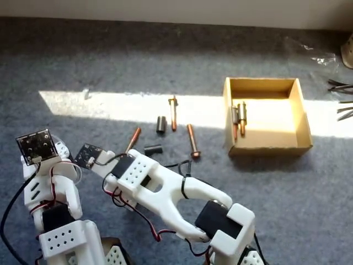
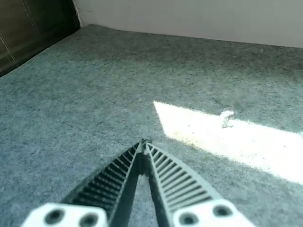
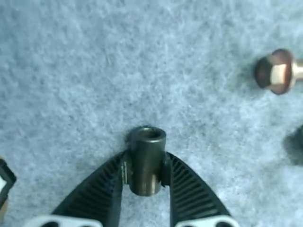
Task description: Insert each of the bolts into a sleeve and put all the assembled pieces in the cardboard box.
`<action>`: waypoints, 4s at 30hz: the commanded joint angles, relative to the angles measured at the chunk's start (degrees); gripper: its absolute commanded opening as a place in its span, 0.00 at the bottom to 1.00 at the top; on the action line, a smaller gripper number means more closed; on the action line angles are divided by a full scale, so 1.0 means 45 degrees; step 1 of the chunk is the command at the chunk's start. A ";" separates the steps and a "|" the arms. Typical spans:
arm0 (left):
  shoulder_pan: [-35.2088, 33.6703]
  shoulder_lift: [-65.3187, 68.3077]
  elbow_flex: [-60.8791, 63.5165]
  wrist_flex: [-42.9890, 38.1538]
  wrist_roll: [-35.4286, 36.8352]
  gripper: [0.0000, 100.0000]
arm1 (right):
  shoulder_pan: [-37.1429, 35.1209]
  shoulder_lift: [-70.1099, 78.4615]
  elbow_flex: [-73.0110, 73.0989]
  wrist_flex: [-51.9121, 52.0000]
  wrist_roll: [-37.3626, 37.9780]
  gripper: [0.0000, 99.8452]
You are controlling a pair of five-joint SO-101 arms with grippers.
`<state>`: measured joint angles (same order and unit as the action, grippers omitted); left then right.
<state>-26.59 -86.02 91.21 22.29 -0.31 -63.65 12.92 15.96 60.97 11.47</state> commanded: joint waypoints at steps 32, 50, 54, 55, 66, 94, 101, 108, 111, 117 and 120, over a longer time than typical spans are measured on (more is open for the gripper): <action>0.0010 -0.0186 0.0029 -0.0254 0.0078 0.01 | 0.3761 -0.0166 -0.0869 0.0088 -0.0039 0.00; 0.0068 -0.0186 0.0225 -0.0293 0.0078 0.01 | 0.5167 -0.5988 -0.0889 0.1221 -0.0039 0.00; 0.0088 -0.0186 0.0225 -0.0293 0.0078 0.01 | 0.5656 -0.7355 -0.0889 0.2100 -0.0020 0.00; 0.0088 -0.0186 0.0225 -0.0293 0.0078 0.01 | 0.5773 -0.7726 -0.0869 0.2237 -0.0020 0.00; 0.0615 -0.0186 0.0225 -0.0215 0.0078 0.01 | 0.6965 -1.2161 -0.0791 0.4112 0.0703 0.00; 0.3331 -0.0068 -0.0068 0.0938 -0.2442 0.01 | 0.9133 -2.0366 1.0774 -0.1983 0.0703 0.00; 0.4093 -0.0068 -0.1553 0.3184 -0.2559 0.01 | 0.9153 -2.1031 1.2591 -0.3389 0.0664 0.00; 0.5675 -0.0049 -0.3155 0.4708 -0.3419 0.01 | 0.9172 -2.2515 1.4056 -0.4015 0.0234 0.00; 0.5890 -0.0029 -0.3468 0.4728 -0.3419 0.01 | 0.9192 -2.3316 1.4369 -0.3917 0.0176 0.00; 0.6222 0.1866 -0.4679 0.4747 -0.3399 0.01 | 0.9192 -2.4879 1.5346 -0.3878 0.0215 0.00; 0.6437 0.4366 -0.6125 0.4747 -0.3419 0.01 | 0.9368 -2.5270 1.5580 -0.3878 0.0176 0.00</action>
<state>0.75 -75.82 71.16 43.47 -15.34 -22.77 -98.73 86.29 44.70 12.88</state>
